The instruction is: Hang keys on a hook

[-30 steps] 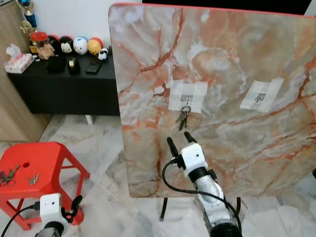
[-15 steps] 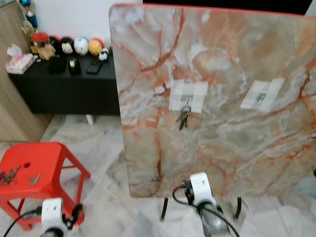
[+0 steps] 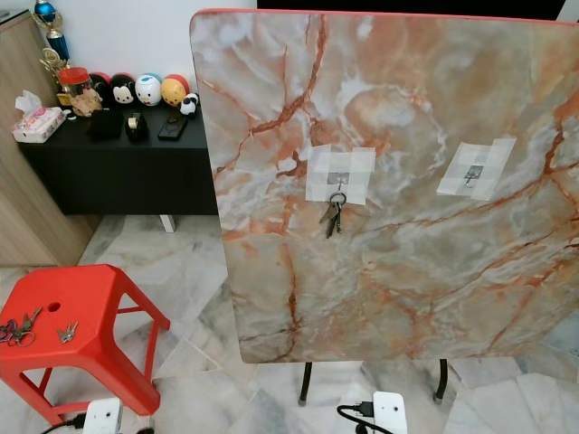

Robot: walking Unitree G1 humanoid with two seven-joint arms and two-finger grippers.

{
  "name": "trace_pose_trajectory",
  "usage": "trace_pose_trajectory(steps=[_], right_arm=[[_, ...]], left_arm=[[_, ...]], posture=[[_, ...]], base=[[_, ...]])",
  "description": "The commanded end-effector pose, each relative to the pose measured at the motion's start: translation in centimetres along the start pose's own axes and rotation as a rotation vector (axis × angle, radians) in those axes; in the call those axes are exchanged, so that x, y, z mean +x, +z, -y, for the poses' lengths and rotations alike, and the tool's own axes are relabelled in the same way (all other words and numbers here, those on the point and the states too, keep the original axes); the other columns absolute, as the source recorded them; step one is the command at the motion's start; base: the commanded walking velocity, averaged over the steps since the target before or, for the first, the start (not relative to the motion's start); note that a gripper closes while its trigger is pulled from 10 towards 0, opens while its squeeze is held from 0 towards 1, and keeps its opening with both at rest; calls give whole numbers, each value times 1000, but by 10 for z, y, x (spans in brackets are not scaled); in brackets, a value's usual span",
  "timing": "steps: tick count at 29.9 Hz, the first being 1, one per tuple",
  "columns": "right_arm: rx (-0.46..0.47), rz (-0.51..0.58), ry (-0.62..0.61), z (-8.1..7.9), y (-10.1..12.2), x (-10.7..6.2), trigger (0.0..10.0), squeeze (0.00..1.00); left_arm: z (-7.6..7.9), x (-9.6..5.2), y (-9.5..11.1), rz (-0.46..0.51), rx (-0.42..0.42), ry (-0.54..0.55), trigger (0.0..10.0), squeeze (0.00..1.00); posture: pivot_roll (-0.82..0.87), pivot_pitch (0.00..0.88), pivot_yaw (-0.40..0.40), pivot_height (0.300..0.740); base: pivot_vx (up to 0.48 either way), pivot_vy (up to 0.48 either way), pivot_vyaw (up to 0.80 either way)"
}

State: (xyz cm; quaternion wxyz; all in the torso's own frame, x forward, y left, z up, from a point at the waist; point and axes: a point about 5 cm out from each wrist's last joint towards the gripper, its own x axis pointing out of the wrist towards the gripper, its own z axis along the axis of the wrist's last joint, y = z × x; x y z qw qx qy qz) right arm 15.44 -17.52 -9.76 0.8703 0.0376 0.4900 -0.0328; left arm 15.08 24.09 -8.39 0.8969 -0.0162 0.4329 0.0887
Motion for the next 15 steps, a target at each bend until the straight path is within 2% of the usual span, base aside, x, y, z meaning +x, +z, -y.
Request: trace_pose_trajectory(steps=[1, 8, 11, 15], right_arm=[[16, -9, 7, 1, -3, 0, 10000, 0], [25, 10, 7, 1, 5, 1, 10000, 0], [6, 34, 37, -7, 14, 3, 10000, 0], [7, 39, 26, -7, 17, 3, 10000, 0]], left_arm=[[2, 0, -4, -33, -27, -4, 10000, 0], [-1, 1, 1, -31, -72, 0, 10000, 0], [-12, -1, -5, -61, -98, 14, 10000, 0], [-19, -5, -14, -103, -119, 34, 10000, 0]], posture=[[5, 0, -47, 740], [8, 0, -52, 740], [14, 0, -53, 740], [20, 0, -53, 740]], base=[[0, 0, 0], [0, 0, 0], [0, 0, 0], [0, 0, 0]])
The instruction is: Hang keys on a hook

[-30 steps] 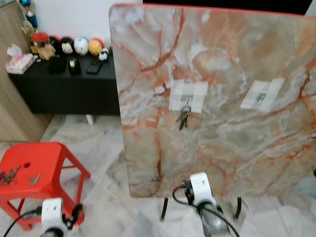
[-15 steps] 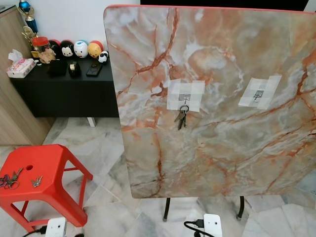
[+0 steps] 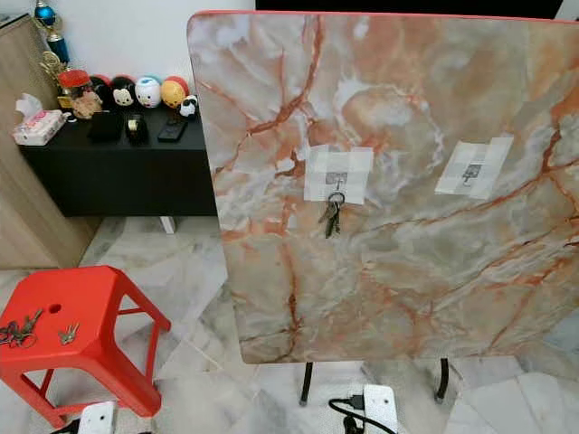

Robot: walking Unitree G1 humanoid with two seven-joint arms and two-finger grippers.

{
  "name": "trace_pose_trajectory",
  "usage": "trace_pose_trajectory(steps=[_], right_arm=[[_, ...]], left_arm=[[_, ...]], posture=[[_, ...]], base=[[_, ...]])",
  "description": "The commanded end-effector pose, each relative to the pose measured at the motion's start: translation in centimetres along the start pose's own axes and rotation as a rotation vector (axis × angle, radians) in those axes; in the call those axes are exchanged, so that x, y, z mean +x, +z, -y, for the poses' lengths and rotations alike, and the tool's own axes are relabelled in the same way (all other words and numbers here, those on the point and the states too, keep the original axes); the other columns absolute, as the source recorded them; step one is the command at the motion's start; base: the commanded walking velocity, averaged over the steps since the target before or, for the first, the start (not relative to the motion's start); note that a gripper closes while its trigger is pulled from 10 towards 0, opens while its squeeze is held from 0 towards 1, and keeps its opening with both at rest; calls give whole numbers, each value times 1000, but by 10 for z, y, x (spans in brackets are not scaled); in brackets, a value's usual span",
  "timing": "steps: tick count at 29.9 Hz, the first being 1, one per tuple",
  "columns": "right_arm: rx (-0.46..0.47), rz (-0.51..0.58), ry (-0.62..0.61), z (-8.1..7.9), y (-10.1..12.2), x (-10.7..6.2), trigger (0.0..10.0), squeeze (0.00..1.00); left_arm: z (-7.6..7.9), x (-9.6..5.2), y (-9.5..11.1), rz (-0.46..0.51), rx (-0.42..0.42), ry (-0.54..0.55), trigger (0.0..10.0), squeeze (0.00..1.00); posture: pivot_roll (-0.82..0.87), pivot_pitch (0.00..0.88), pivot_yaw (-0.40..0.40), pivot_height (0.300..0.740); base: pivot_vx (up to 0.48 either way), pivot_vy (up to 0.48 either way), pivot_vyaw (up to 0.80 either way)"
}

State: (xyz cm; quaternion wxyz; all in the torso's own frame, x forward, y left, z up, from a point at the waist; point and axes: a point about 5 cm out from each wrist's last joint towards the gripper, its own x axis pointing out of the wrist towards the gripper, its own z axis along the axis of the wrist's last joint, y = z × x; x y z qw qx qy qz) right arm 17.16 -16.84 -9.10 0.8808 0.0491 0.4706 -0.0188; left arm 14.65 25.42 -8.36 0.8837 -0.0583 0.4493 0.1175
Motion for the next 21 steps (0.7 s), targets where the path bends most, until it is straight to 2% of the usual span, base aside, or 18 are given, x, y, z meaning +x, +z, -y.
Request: trace_pose_trajectory(steps=[1, 3, 6, 11, 17, 19, 21], right_arm=[[-8, -4, -10, 2, 0, 0, 10000, 0], [34, -3, -39, 8, 1, 0, 10000, 0], [23, -7, -50, 10, 1, -1, 10000, 0], [8, -9, -57, 14, -1, -2, 10000, 0], [-56, -40, -72, 14, -8, -2, 10000, 0], [-94, -54, -90, 16, -9, -3, 10000, 0], [-52, -44, -83, 16, -7, -2, 10000, 0]], left_arm=[[-7, -4, -14, -64, -23, 22, 10000, 0], [-9, -5, -18, -84, -28, 35, 10000, 0], [-10, -5, -19, -85, -37, 40, 10000, 0], [-12, -6, -22, -93, -55, 54, 10000, 0], [-7, -5, -21, -98, -42, 41, 10000, 0], [-6, -4, -20, -94, -47, 39, 10000, 0], [-5, -4, -19, -89, -52, 39, 10000, 0]], posture=[[18, 0, -53, 740], [16, 0, -53, 740], [12, 0, -52, 740], [10, 0, -47, 740], [8, 0, -39, 740], [3, 0, -37, 740], [5, 0, -39, 740]], base=[[0, 0, 0], [0, 0, 0], [0, 0, 0], [0, 297, 0], [0, 302, 0], [0, 304, 581], [0, 315, 328]])
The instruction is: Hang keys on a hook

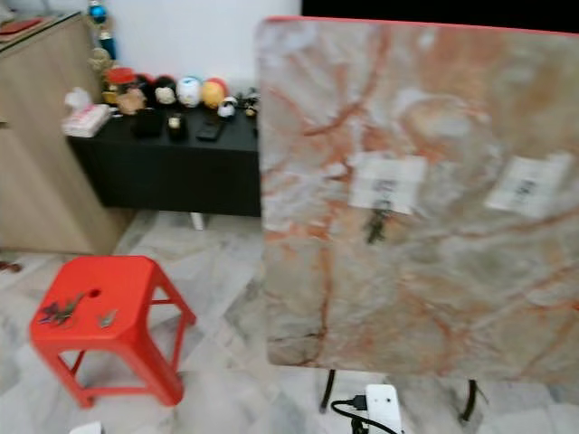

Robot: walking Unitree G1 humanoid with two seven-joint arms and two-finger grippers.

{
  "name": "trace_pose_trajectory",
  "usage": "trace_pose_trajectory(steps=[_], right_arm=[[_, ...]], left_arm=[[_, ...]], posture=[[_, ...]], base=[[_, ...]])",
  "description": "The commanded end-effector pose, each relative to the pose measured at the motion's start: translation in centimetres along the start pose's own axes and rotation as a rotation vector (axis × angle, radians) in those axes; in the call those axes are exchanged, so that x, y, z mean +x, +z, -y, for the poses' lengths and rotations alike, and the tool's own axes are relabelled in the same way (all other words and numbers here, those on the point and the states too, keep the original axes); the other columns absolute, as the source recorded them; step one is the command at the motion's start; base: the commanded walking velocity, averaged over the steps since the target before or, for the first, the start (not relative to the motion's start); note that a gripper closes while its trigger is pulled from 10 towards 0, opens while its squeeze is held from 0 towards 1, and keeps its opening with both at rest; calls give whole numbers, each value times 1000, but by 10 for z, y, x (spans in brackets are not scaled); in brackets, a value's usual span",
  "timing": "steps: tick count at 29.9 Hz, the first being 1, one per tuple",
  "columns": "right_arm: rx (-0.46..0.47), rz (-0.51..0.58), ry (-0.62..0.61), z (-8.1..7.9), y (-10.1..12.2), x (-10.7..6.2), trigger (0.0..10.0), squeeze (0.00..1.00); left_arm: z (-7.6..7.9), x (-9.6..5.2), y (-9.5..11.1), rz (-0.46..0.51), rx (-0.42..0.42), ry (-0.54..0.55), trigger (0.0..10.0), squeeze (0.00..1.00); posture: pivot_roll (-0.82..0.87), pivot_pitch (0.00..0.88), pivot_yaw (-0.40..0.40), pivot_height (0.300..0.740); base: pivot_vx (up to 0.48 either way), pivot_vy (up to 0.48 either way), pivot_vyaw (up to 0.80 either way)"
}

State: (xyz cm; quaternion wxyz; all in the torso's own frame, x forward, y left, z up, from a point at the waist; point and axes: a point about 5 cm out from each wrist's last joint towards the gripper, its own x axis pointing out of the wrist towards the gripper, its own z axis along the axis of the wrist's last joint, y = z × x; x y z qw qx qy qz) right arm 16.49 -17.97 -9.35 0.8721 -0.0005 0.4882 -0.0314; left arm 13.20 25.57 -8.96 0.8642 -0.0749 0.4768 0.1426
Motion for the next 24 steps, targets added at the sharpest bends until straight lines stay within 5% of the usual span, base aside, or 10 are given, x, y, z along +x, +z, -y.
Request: trace_pose_trajectory(steps=[1, 24], right_arm=[[35, -7, -8, 4, -1, 0, 10000, 0], [41, 15, -21, 5, 5, 1, 10000, 0]], left_arm=[[1, 0, -4, -21, -4, 2, 10000, 0], [2, 2, 8, 17, -9, -9, 10000, 0]], posture=[[5, 0, -39, 740], [8, 0, -42, 740]], base=[[0, 319, 0], [0, 320, 0]])
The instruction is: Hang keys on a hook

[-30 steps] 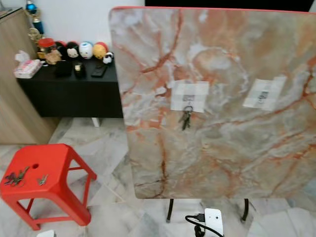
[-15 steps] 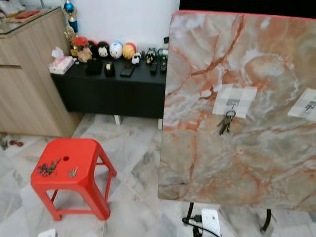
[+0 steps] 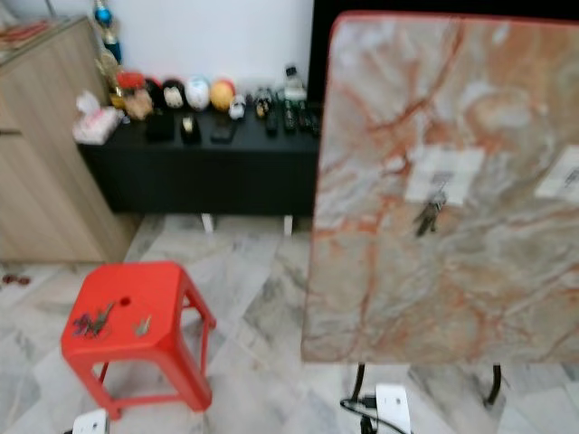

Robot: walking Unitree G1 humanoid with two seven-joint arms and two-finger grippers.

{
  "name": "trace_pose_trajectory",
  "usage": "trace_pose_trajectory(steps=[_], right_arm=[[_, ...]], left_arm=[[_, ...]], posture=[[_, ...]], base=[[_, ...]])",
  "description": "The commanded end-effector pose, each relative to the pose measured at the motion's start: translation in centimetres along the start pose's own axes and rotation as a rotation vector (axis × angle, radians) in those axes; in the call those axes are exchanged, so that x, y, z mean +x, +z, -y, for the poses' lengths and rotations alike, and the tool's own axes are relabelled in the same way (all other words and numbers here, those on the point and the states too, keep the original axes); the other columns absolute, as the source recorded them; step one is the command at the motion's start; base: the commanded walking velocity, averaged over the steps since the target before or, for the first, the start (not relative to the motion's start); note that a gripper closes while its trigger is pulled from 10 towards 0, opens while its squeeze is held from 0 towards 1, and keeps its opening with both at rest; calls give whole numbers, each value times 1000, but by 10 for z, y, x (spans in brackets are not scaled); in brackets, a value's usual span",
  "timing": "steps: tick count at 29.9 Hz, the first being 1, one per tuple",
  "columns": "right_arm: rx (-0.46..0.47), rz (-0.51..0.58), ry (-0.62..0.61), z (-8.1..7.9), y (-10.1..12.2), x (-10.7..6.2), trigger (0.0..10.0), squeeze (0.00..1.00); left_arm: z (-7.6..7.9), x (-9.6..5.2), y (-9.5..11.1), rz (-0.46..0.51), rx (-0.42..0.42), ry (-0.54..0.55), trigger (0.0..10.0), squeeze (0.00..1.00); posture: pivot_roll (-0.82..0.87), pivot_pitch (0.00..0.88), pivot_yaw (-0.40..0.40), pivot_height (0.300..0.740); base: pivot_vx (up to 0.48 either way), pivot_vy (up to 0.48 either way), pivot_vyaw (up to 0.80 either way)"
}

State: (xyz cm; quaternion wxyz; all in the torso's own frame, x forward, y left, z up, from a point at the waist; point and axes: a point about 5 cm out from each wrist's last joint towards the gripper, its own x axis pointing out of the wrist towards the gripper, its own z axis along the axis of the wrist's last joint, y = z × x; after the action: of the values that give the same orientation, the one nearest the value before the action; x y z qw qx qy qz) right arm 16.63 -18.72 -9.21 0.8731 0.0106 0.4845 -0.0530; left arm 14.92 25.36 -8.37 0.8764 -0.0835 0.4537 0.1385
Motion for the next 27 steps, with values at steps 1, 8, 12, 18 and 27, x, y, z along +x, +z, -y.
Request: trace_pose_trajectory(steps=[1, 8, 12, 18, 27], right_arm=[[0, 8, 5, -3, 3, 0, 10000, 0], [-4, -2, 13, -4, 0, 0, 10000, 0], [-2, 0, 7, -3, 0, 0, 10000, 0], [6, 5, 5, -3, 1, 0, 10000, 0], [9, 9, 4, -3, 3, 1, 10000, 0]], left_arm=[[-5, -2, -8, -31, 7, 12, 10000, 0], [-3, -2, -9, -30, 4, 9, 10000, 0], [0, -2, -11, -33, 7, 4, 10000, 0], [4, -1, -11, -31, 6, -1, 10000, 0], [-2, -3, -13, -34, 1, 6, 10000, 0]], posture=[[8, 0, -42, 740], [11, 0, -41, 740], [10, 0, -39, 740], [17, 0, -43, 740], [22, 0, -44, 740]], base=[[0, 319, 0], [0, 318, 0], [0, 318, 0], [0, 318, 0], [0, 319, 0]])
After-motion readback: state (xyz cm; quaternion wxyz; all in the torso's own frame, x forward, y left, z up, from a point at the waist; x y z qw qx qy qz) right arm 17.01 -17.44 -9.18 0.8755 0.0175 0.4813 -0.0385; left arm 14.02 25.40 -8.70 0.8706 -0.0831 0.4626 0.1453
